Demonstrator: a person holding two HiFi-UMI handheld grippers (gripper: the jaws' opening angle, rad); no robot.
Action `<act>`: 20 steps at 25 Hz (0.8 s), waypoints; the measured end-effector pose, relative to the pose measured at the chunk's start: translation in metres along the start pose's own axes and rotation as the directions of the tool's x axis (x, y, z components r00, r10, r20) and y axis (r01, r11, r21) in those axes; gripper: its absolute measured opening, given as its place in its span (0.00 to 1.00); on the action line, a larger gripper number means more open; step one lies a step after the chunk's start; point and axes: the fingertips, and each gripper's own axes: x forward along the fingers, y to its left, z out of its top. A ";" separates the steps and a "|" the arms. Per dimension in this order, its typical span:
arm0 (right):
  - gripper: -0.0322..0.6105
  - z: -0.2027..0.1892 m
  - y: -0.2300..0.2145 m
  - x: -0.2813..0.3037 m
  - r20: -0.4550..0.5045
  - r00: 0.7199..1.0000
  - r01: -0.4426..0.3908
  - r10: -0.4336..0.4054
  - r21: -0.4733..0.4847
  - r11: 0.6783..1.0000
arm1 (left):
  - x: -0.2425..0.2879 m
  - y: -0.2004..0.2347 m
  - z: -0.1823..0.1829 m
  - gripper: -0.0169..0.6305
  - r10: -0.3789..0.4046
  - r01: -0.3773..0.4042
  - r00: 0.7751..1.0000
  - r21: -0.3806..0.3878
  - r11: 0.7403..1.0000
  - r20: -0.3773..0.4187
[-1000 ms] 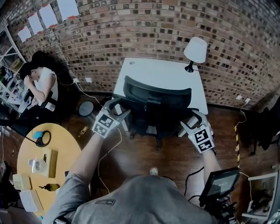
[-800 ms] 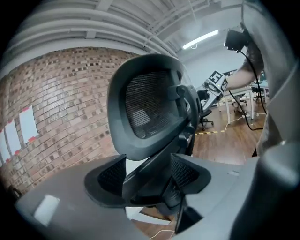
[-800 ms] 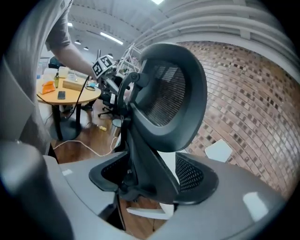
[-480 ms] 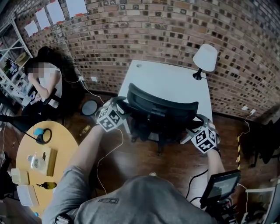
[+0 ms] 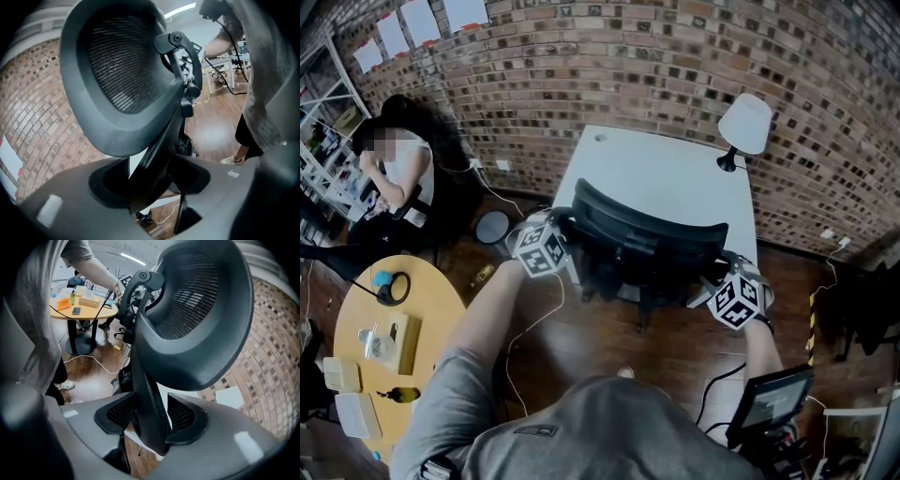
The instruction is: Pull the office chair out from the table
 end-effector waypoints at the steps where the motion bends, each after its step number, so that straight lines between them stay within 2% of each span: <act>1: 0.40 -0.001 0.002 -0.001 -0.007 1.000 -0.004 0.003 -0.018 1.000 | -0.001 -0.001 0.000 0.43 -0.007 0.007 1.000 0.010 1.000 -0.005; 12: 0.36 -0.009 0.011 -0.009 -0.068 0.998 -0.003 -0.001 -0.069 0.998 | -0.009 -0.020 0.006 0.40 -0.009 0.009 1.000 0.030 1.000 0.000; 20: 0.36 -0.010 0.030 -0.028 -0.073 0.997 -0.017 0.011 -0.081 0.997 | -0.027 -0.039 0.012 0.39 -0.024 0.023 0.999 0.048 0.999 0.027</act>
